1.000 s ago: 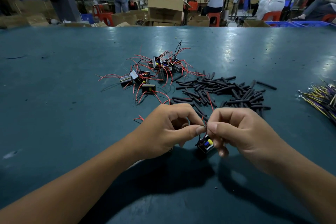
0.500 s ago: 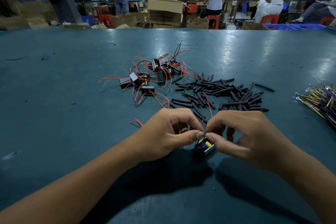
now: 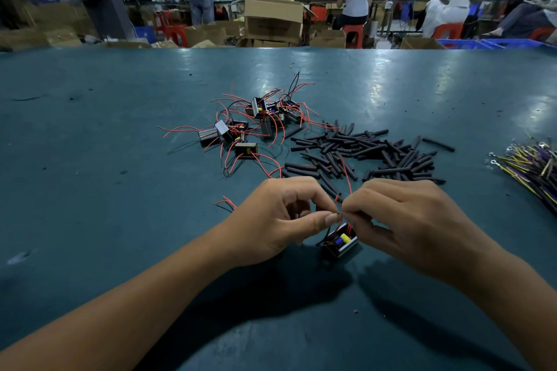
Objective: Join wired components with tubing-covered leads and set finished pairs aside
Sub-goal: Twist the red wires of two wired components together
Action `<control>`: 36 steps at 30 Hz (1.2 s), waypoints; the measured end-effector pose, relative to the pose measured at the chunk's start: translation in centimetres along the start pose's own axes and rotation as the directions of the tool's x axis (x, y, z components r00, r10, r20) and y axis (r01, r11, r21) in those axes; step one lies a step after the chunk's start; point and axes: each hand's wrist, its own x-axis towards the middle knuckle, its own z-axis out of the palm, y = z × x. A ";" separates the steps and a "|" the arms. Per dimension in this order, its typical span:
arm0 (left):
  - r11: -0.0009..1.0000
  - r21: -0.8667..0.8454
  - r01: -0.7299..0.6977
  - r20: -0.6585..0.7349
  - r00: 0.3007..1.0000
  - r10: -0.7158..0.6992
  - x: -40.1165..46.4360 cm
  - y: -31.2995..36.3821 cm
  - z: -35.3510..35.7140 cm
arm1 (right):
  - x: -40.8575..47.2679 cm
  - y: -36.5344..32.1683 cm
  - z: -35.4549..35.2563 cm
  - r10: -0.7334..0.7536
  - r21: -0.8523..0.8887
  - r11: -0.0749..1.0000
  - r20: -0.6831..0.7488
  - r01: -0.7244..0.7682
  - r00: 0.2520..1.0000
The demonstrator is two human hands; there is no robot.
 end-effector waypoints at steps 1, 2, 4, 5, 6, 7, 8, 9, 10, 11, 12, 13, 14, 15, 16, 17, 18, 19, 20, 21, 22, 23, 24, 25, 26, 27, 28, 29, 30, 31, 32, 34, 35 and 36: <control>1.000 -0.024 0.006 -0.014 1.000 -0.007 0.0 0.0 0.0 | -0.1 0.1 0.1 0.033 0.036 0.999 -0.008 -0.033 0.999; 0.998 -0.064 0.022 -0.037 0.999 -0.025 0.1 -0.1 0.1 | -0.1 0.2 0.2 0.084 0.083 0.993 -0.017 -0.083 0.996; 0.979 -0.194 0.070 -0.101 0.991 -0.091 0.3 -0.2 0.0 | -0.3 0.4 0.5 0.226 0.178 0.960 -0.039 -0.215 0.973; 0.964 -0.250 0.090 -0.132 0.983 -0.126 0.3 -0.3 -0.1 | -0.4 0.6 0.6 0.287 0.213 0.938 -0.041 -0.273 0.957; 0.953 -0.284 0.103 -0.159 0.976 -0.152 0.4 -0.3 -0.3 | -0.5 0.8 0.8 0.326 0.228 0.921 -0.012 -0.315 0.945; 0.947 -0.302 0.109 -0.180 0.969 -0.168 0.4 -0.3 -0.4 | -0.7 1.1 0.9 0.342 0.226 0.911 0.057 -0.346 0.938; 0.943 -0.315 0.109 -0.196 0.964 -0.177 0.4 -0.3 -0.5 | -0.8 1.3 1.0 0.340 0.214 0.905 0.160 -0.369 0.927; 0.939 -0.328 0.106 -0.209 0.961 -0.182 0.4 -0.3 -0.6 | -1.0 1.5 1.2 0.323 0.196 0.905 0.265 -0.379 0.909; 0.935 -0.338 0.103 -0.214 0.959 -0.184 0.4 -0.3 -0.8 | -1.2 1.7 1.4 0.296 0.168 0.913 0.352 -0.371 0.888; 0.933 -0.346 0.101 -0.212 0.960 -0.182 0.4 -0.3 -0.8 | -1.4 1.9 1.8 0.270 0.131 0.928 0.410 -0.349 0.871; 0.932 -0.348 0.099 -0.202 0.963 -0.177 0.4 -0.3 -0.9 | -1.6 2.0 2.2 0.250 0.095 0.942 0.436 -0.321 0.864; 0.933 -0.346 0.097 -0.190 0.967 -0.171 0.4 -0.2 -0.9 | -1.7 2.1 2.5 0.235 0.069 0.954 0.434 -0.293 0.869; 0.934 -0.344 0.098 -0.179 0.969 -0.167 0.5 -0.2 -0.9 | -1.8 2.2 2.7 0.219 0.059 0.962 0.418 -0.266 0.882; 0.935 -0.341 0.097 -0.171 0.972 -0.163 0.5 -0.2 -1.0 | -1.7 2.3 2.7 0.208 0.052 0.967 0.402 -0.249 0.892; 0.938 -0.334 0.094 -0.164 0.974 -0.156 0.5 -0.2 -1.1 | -1.7 2.4 2.6 0.213 0.038 0.968 0.394 -0.248 0.894; 0.943 -0.322 0.090 -0.160 0.976 -0.148 0.5 -0.2 -1.2 | -1.6 2.6 2.5 0.231 0.022 0.965 0.395 -0.261 0.889; 0.949 -0.303 0.088 -0.157 0.977 -0.141 0.5 -0.2 -1.3 | -1.7 2.8 2.4 0.254 0.010 0.960 0.394 -0.281 0.883; 0.955 -0.282 0.088 -0.152 0.979 -0.135 0.5 -0.3 -1.4 | -1.8 3.0 2.3 0.278 0.001 0.953 0.394 -0.303 0.876; 0.963 -0.253 0.091 -0.142 0.981 -0.130 0.5 -0.3 -1.5 | -1.8 3.1 2.2 0.298 -0.008 0.947 0.398 -0.322 0.868; 0.973 -0.213 0.093 -0.127 0.984 -0.122 0.5 -0.3 -1.4 | -1.9 3.2 2.1 0.312 -0.019 0.942 0.410 -0.334 0.857; 0.982 -0.163 0.094 -0.109 0.988 -0.112 0.4 -0.3 -1.3 | -1.9 3.2 2.0 0.320 -0.028 0.939 0.428 -0.342 0.845; 0.989 -0.116 0.091 -0.092 0.991 -0.102 0.4 -0.3 -1.2 | -1.8 3.2 1.9 0.332 -0.026 0.933 0.446 -0.359 0.831; 0.993 -0.085 0.086 -0.081 0.992 -0.093 0.3 -0.3 -1.1 | -1.7 3.3 1.8 0.352 -0.007 0.920 0.450 -0.391 0.821; 0.994 -0.070 0.082 -0.077 0.993 -0.087 0.3 -0.2 -1.1 | -1.7 3.4 1.8 0.378 0.029 0.902 0.430 -0.431 0.820; 0.995 -0.064 0.079 -0.076 0.994 -0.083 0.3 -0.2 -1.1 | -1.6 3.6 1.7 0.411 0.068 0.880 0.387 -0.470 0.825; 0.995 -0.060 0.078 -0.077 0.994 -0.082 0.3 -0.1 -1.2 | -1.6 3.8 1.7 0.451 0.098 0.856 0.335 -0.507 0.827; 0.995 -0.057 0.081 -0.077 0.993 -0.085 0.3 -0.1 -1.3 | -1.7 4.0 1.7 0.495 0.114 0.833 0.287 -0.542 0.820; 0.995 -0.057 0.085 -0.076 0.993 -0.090 0.3 -0.1 -1.4 | -1.7 4.2 1.8 0.532 0.123 0.810 0.254 -0.573 0.807; 0.994 -0.060 0.091 -0.075 0.993 -0.096 0.2 0.0 -1.4 | -1.7 4.3 1.9 0.561 0.125 0.792 0.240 -0.598 0.792; 0.993 -0.063 0.097 -0.075 0.992 -0.102 0.3 0.0 -1.4 | -1.3 4.5 2.0 0.581 0.109 0.779 0.246 -0.618 0.776; 0.992 -0.064 0.106 -0.073 0.991 -0.111 0.3 0.0 -1.4 | -0.7 4.7 2.2 0.596 0.080 0.770 0.267 -0.634 0.757; 0.991 -0.062 0.123 -0.060 0.990 -0.126 0.2 -0.1 -1.1 | 0.8 4.9 2.7 0.620 -0.011 0.756 0.332 -0.654 0.711; 0.990 -0.066 0.122 -0.051 0.991 -0.126 0.2 -0.2 -1.0 | 1.7 4.9 3.1 0.632 -0.083 0.754 0.364 -0.652 0.684; 0.990 -0.076 0.119 -0.042 0.992 -0.122 0.2 -0.3 -1.0 | 2.5 5.0 3.4 0.645 -0.163 0.750 0.392 -0.641 0.656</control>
